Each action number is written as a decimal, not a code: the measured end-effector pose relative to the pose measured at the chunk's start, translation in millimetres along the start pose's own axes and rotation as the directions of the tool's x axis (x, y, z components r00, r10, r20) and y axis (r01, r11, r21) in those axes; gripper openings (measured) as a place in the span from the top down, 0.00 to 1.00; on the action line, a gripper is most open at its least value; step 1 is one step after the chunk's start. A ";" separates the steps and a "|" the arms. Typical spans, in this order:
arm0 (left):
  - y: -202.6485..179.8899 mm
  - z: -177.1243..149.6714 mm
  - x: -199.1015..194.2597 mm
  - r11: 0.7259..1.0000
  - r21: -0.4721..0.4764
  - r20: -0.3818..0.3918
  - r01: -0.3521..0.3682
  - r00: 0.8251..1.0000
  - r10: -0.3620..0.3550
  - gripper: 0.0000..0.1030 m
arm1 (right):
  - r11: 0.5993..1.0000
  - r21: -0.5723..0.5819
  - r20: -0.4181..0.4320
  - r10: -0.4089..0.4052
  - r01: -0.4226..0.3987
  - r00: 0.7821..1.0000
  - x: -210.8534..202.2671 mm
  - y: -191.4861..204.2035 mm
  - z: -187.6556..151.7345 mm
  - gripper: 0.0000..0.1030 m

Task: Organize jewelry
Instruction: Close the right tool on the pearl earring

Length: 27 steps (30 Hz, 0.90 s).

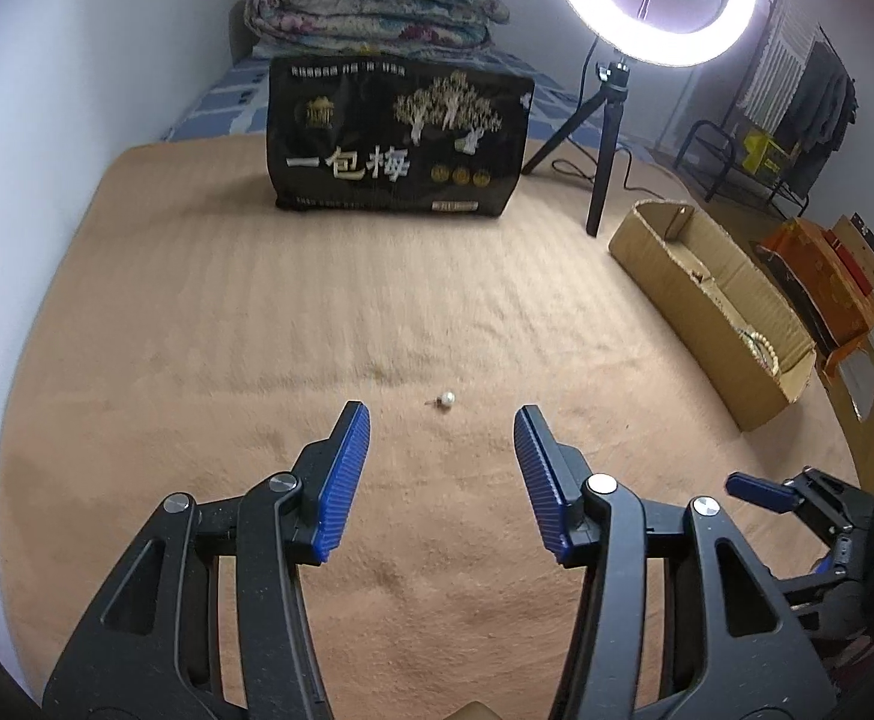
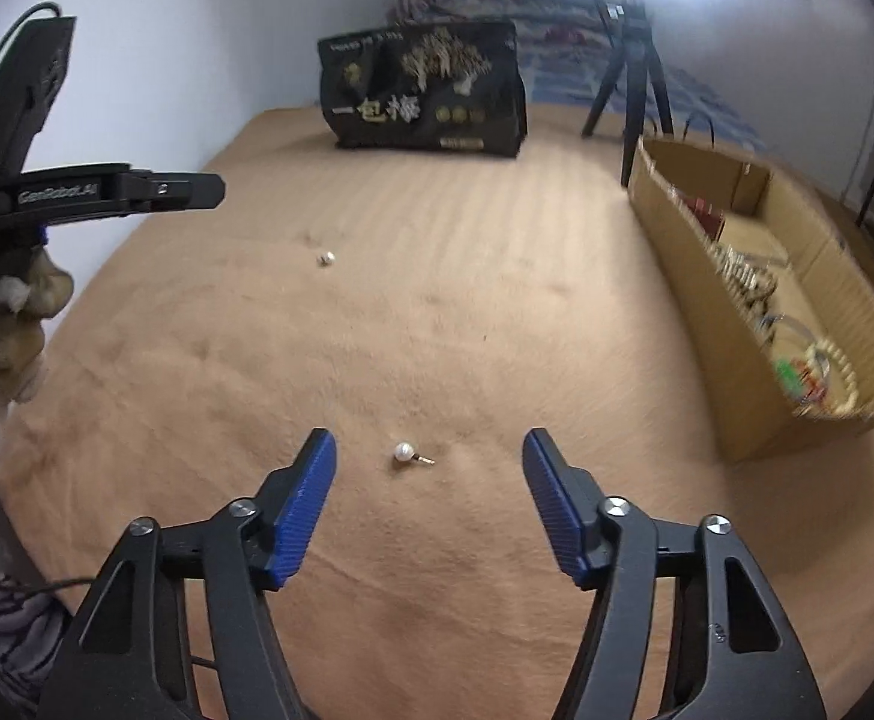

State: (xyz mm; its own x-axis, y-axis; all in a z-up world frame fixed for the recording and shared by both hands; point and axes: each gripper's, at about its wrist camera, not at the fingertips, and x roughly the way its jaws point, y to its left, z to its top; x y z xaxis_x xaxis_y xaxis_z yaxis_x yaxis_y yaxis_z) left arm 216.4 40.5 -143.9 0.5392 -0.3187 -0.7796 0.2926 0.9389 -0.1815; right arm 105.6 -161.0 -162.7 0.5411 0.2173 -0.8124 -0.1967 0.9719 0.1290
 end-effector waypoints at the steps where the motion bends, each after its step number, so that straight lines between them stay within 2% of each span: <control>1: 0.4 -0.9 3.0 1.000 0.001 -0.004 0.002 1.000 -0.002 0.50 | 1.000 0.018 -0.005 0.001 -0.001 1.000 5.0 -1.2 -1.7 0.46; 3: 1.9 -3.6 11.0 1.000 0.008 -0.016 0.007 1.000 -0.007 0.50 | 0.999 0.042 -0.013 0.007 -0.007 1.000 11.8 -3.8 -3.6 0.56; 6: 4.6 -6.6 21.5 1.000 0.010 -0.032 0.012 0.999 -0.012 0.55 | 0.999 0.046 -0.022 0.013 -0.012 1.000 19.7 -2.9 -7.6 0.61; 9: 4.7 -9.1 31.5 1.000 0.016 -0.045 0.016 0.999 -0.016 0.55 | 1.000 0.029 -0.026 0.008 -0.007 1.000 24.0 2.4 -11.3 0.68; 14: 3.8 -11.5 45.0 0.999 0.028 -0.056 0.020 0.998 -0.018 0.55 | 1.000 -0.012 -0.019 -0.014 0.014 1.000 30.6 10.7 -14.2 0.74; 25: -7.3 -3.7 69.0 0.996 0.087 -0.055 0.012 0.998 -0.007 0.55 | 0.999 -0.012 -0.018 -0.042 0.041 0.999 44.7 7.8 -16.9 0.90; 27: -10.2 -1.9 76.4 0.995 0.096 -0.061 0.006 0.998 0.000 0.61 | 0.999 -0.001 -0.018 -0.040 0.040 0.999 46.2 5.6 -15.6 0.92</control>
State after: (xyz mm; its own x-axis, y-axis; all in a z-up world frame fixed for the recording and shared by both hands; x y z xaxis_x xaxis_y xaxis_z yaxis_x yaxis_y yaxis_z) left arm 253.1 6.9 -202.7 0.4903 -0.3099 -0.8146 0.3700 0.9203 -0.1275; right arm 116.7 -147.0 -208.3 0.5334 0.1770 -0.8271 -0.1757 0.9797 0.0963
